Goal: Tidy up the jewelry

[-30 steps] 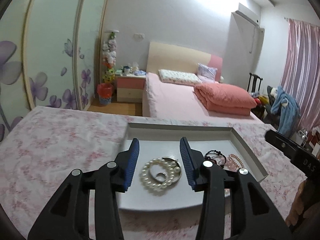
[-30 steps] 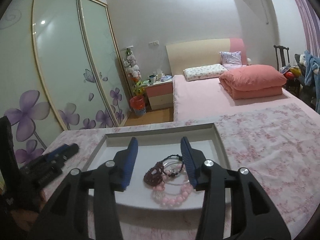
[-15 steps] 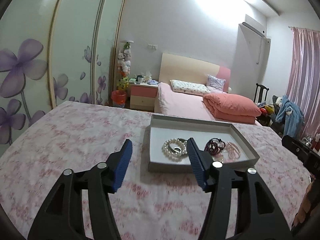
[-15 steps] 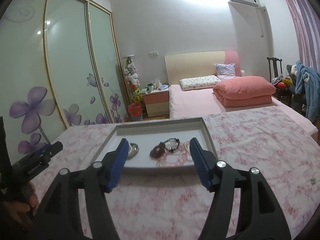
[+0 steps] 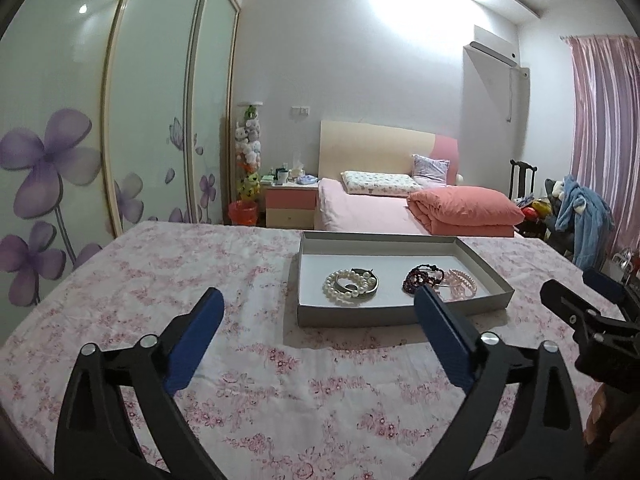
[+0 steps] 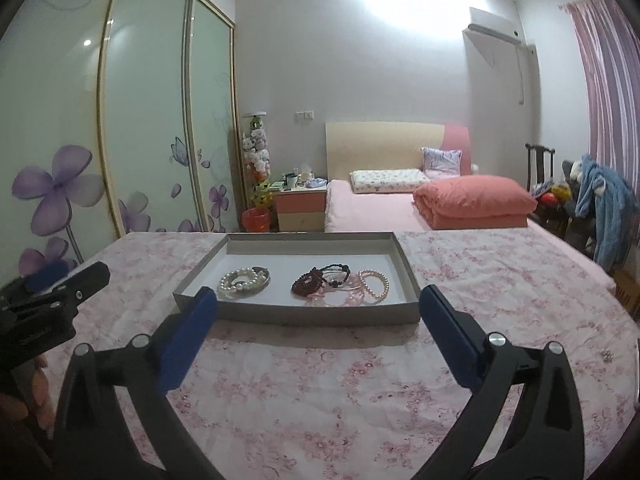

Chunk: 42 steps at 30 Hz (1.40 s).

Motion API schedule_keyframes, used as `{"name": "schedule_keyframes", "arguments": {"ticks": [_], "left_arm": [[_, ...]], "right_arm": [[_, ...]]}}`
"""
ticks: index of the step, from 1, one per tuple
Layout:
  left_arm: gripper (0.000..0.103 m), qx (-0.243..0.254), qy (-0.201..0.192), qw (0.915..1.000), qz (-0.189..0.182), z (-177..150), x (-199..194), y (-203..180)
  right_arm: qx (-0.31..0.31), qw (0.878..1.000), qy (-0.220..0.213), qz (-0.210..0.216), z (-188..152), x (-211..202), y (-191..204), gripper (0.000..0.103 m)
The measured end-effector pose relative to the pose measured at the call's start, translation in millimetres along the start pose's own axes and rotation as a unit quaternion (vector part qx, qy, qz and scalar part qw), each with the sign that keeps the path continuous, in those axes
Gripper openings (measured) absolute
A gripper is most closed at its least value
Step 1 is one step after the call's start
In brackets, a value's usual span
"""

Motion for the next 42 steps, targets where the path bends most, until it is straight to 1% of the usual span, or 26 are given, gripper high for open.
{"name": "schedule_keyframes", "arguments": {"ticks": [5, 15, 32, 42], "left_arm": [[0.101, 0.011, -0.007, 0.9999, 0.006, -4.2, -6.2, -2.8], [0.101, 0.008, -0.002, 1.0000, 0.003, -12.8, -9.7, -2.9], [0.101, 0.010, -0.002, 0.9999, 0.000, -13.2, -12.4, -7.4], [0.101, 0.009, 0.011, 0.9999, 0.000, -19.1, -6.7, -7.5]], "right_arm": [[0.008, 1.000, -0.004, 0.005, -5.2, -5.6, -0.7, 0.099], [0.022, 1.000, -0.002, 0.005, -15.2, -10.4, -5.0, 0.099], [0.024, 1.000, 0.000, 0.006, -15.6, -10.2, -4.1, 0.099], [0.026, 1.000, 0.004, 0.007, -17.3, -9.0, -3.8, 0.099]]}}
Point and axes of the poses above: each gripper's, at about its wrist camera, not at the fingertips, and x roughly the way its jaws point, y to its left, z to its top, the point moved 10 cm from there along x, roughly the way its jaws point, and after that the axes turned 12 degrees about z, right-handed, at the moved point
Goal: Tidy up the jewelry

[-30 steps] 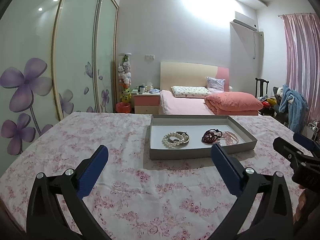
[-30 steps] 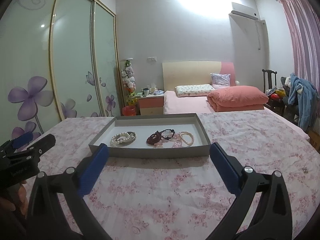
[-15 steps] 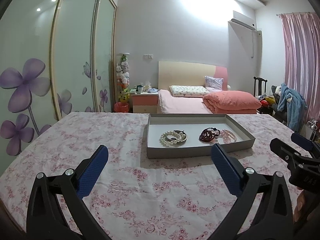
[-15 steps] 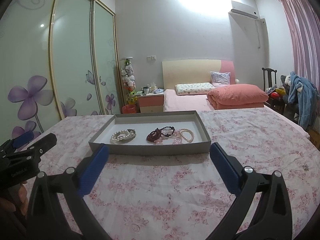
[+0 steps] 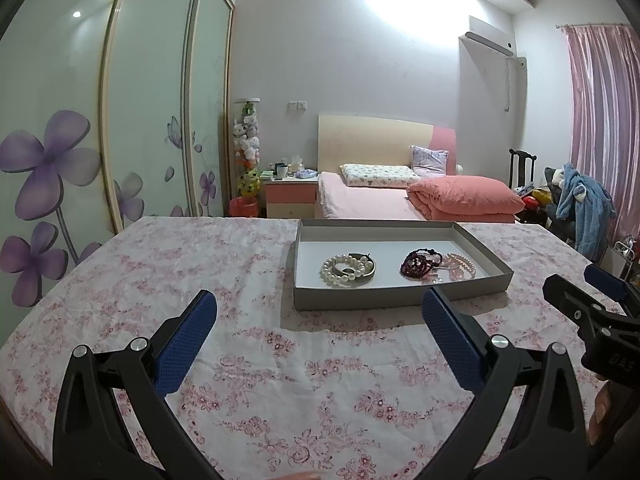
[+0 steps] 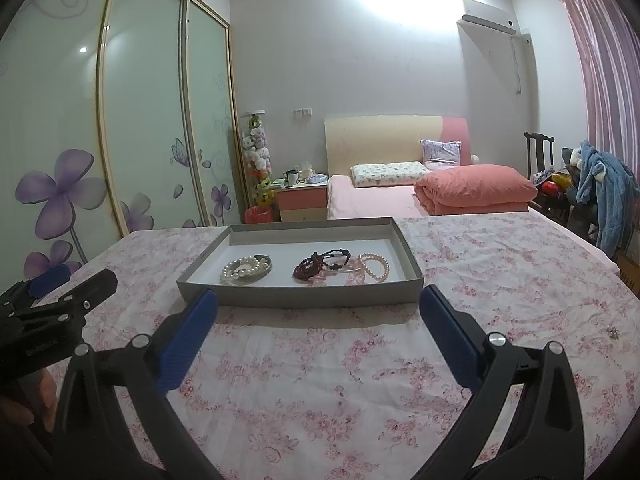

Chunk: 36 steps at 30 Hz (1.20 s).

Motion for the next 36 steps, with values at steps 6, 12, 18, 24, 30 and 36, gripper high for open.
{"name": "schedule_keyframes", "arguments": {"ticks": [6, 12, 18, 24, 30, 36], "left_arm": [[0.101, 0.001, 0.002, 1.0000, 0.000, -0.3, 0.9, 0.1], [0.101, 0.001, 0.006, 1.0000, -0.001, -1.2, 2.9, -0.9], [0.101, 0.002, 0.005, 1.0000, -0.001, -1.2, 3.0, -1.3], [0.101, 0.002, 0.006, 1.0000, -0.002, -1.5, 3.0, -2.0], [0.101, 0.002, 0.006, 1.0000, -0.003, -1.6, 3.0, -2.7], [0.101, 0.004, 0.004, 1.0000, 0.004, -2.1, 2.4, -3.4]], "right_arm": [[0.001, 1.000, 0.002, 0.000, -1.6, 1.2, -0.5, 0.099], [0.002, 1.000, 0.004, -0.001, -3.7, 3.1, -1.6, 0.099], [0.002, 1.000, 0.004, 0.000, -3.8, 3.0, -1.5, 0.099], [0.002, 1.000, 0.004, 0.000, -3.4, 3.3, -1.2, 0.099], [0.002, 1.000, 0.004, 0.000, -3.1, 3.4, -1.0, 0.099], [0.001, 1.000, 0.007, 0.000, -4.8, 3.8, 0.2, 0.099]]}}
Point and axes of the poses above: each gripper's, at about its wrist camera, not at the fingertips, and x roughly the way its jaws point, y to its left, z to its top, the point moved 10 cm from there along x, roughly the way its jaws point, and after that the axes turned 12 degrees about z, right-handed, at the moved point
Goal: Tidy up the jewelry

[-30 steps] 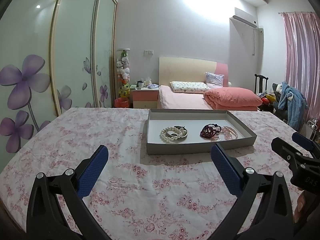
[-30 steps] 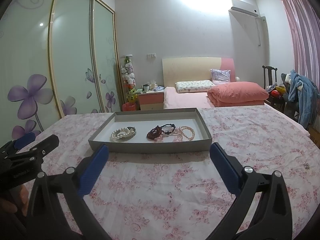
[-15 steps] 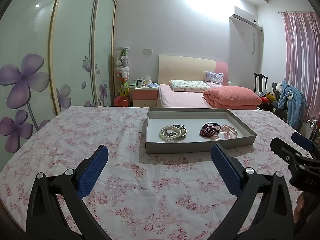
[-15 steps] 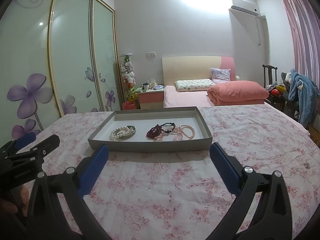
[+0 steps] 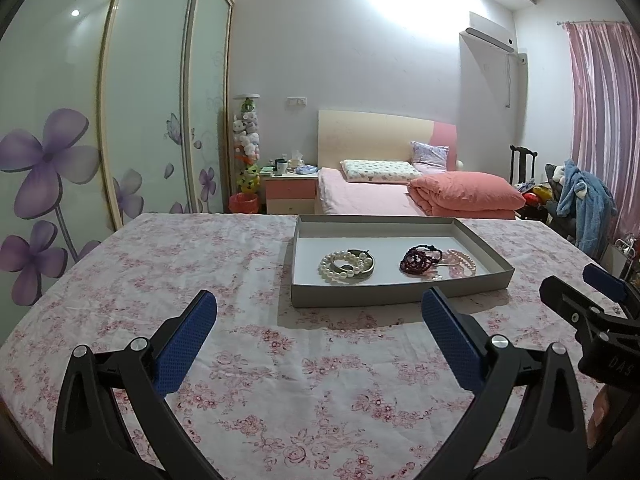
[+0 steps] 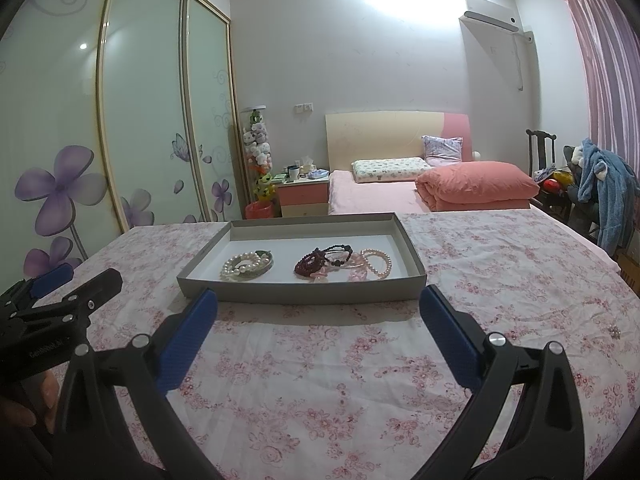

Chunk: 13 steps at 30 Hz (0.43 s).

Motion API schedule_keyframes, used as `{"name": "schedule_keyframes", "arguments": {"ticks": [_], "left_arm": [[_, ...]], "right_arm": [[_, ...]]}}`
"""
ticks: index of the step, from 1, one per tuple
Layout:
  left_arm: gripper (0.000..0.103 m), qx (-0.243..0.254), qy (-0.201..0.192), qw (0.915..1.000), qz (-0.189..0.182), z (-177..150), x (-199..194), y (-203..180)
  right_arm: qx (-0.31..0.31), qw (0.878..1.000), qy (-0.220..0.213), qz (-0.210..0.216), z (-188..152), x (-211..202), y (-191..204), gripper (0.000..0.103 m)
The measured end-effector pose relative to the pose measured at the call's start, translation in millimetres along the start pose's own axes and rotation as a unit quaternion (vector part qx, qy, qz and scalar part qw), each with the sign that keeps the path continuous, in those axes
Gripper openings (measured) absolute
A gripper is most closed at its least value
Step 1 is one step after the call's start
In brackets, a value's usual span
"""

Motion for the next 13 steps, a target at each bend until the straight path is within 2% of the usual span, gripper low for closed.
{"name": "schedule_keyframes", "arguments": {"ticks": [13], "left_arm": [[0.101, 0.000, 0.007, 1.0000, -0.006, 0.2, 1.6, -3.3]], "right_arm": [[0.000, 1.000, 0.000, 0.000, 0.3, 0.5, 0.4, 0.099]]}}
Point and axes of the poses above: each gripper's, at about its wrist camera, not at the fingertips, and x roughly the way its jaws point, y to its left, z to its top, the point moved 10 cm from there along x, roughly the way its jaws point, and after that the axes turned 12 degrees about z, right-handed, at the moved point
